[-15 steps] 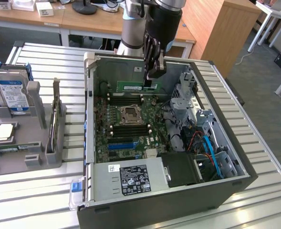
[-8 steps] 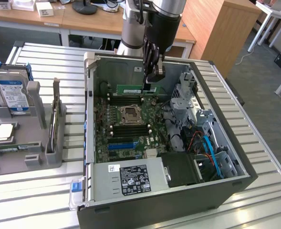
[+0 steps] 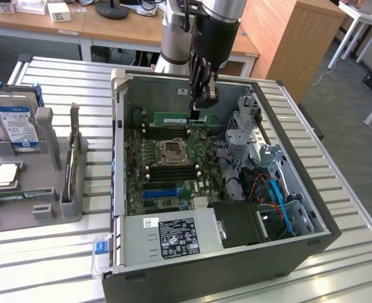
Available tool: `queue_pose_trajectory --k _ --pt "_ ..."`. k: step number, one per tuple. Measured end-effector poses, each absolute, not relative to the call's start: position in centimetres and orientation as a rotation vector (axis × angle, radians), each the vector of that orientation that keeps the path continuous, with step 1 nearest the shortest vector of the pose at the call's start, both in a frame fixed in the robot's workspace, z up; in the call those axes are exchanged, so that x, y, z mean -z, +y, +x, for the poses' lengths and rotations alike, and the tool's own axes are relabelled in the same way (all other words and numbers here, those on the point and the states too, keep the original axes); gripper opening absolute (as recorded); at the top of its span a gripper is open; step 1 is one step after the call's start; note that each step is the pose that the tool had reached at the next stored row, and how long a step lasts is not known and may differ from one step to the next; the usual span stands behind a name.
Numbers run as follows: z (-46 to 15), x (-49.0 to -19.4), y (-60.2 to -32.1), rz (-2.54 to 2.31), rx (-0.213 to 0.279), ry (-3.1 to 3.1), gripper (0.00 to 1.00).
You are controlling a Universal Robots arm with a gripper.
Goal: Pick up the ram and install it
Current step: 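Insert the ram into the slot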
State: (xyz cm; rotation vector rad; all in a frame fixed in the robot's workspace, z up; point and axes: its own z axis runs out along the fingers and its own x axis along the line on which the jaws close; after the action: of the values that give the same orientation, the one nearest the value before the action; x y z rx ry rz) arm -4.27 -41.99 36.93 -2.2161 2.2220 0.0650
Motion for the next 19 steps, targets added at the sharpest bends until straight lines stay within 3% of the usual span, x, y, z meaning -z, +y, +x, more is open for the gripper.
queue_pose_trajectory --k 19 --pt "-4.3 -35.0 -41.7 -2.215 -0.062 2.221 0.12"
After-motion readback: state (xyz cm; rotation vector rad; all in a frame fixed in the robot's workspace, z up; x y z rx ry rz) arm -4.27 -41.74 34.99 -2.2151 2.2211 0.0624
